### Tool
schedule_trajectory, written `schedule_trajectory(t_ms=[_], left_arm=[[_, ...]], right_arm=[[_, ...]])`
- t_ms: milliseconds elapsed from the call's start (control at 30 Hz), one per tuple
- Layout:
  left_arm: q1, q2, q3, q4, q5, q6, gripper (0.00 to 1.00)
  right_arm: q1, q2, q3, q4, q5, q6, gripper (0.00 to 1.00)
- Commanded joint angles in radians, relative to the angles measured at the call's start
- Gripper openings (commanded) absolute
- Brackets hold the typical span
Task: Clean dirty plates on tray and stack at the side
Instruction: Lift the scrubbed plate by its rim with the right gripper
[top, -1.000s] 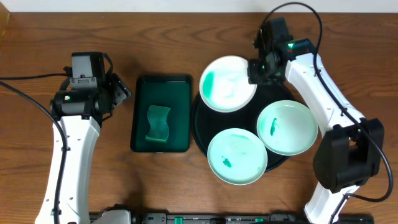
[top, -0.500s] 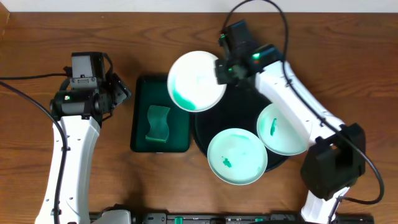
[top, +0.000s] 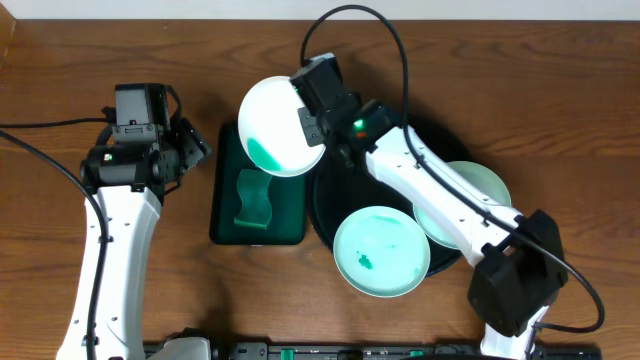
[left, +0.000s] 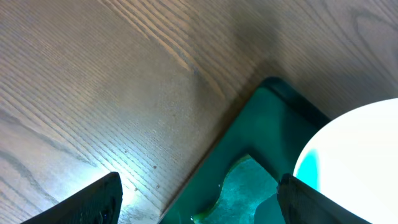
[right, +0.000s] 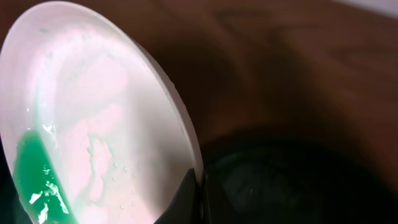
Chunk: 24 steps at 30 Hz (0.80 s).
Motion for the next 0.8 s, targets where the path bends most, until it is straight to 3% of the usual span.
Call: schedule_trajectory(t_ms=[0, 367, 767], left_arm=[[0.004, 0.002, 0.01, -0.003, -0.006, -0.008, 0.8], [0.004, 0.002, 0.01, -0.003, -0.006, -0.008, 0.8], [0.004, 0.002, 0.01, -0.003, -0.006, -0.008, 0.8]], right_arm=[[0.025, -0.024, 0.019, 0.035, 0.171, -0.057, 0.01], [0.143, -0.025, 0.019, 0.242, 0.523, -0.401, 0.01], [0.208, -0.025, 0.019, 0.444, 0.626, -0.723, 0.01]])
